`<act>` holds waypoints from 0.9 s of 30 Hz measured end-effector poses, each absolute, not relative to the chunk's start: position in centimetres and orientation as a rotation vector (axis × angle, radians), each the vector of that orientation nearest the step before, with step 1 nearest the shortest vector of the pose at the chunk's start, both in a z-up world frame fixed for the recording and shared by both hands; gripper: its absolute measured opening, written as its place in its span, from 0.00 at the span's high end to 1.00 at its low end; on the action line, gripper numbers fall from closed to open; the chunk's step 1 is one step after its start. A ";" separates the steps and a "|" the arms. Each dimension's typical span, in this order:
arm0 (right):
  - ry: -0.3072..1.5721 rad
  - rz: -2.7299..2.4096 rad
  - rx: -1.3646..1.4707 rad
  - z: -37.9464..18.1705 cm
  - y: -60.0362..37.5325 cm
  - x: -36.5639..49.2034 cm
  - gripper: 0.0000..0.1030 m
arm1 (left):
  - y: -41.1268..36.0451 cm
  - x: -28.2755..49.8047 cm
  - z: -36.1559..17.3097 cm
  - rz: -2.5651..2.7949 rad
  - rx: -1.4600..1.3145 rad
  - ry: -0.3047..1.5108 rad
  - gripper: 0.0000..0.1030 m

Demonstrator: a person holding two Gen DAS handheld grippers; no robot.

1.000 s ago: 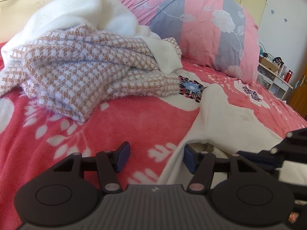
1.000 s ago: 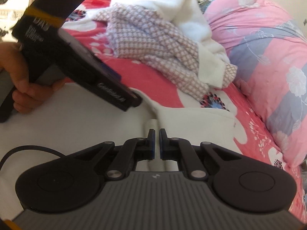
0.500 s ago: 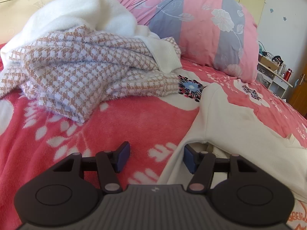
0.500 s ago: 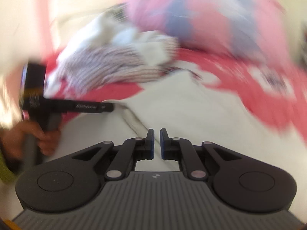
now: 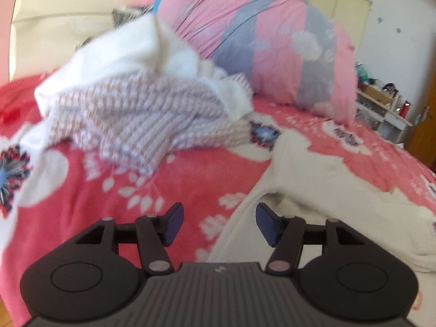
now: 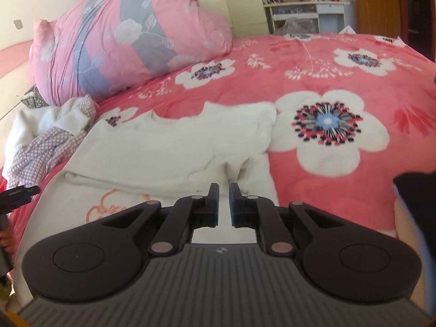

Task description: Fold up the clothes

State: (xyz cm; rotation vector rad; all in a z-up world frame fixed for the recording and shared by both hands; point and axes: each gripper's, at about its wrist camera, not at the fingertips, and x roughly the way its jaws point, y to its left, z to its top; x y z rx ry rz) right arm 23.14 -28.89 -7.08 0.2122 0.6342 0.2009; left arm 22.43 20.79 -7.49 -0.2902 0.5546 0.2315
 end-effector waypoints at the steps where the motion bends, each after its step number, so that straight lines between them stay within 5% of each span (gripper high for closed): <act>1: 0.629 0.221 0.212 -7.3 -28.7 24.1 0.92 | 20.1 23.0 -6.7 0.203 -0.273 0.547 0.42; 8: 0.631 0.370 0.152 -9.0 -24.2 31.2 0.92 | 14.8 33.8 -5.1 -0.013 -0.247 0.613 0.42; 15: 0.687 0.350 0.099 -13.1 -23.6 33.4 0.94 | 14.2 43.0 -11.6 0.097 -0.222 0.724 0.46; 27: 0.632 0.405 0.237 -15.3 -26.0 32.7 0.94 | 17.0 41.7 -8.5 0.174 -0.158 0.582 0.43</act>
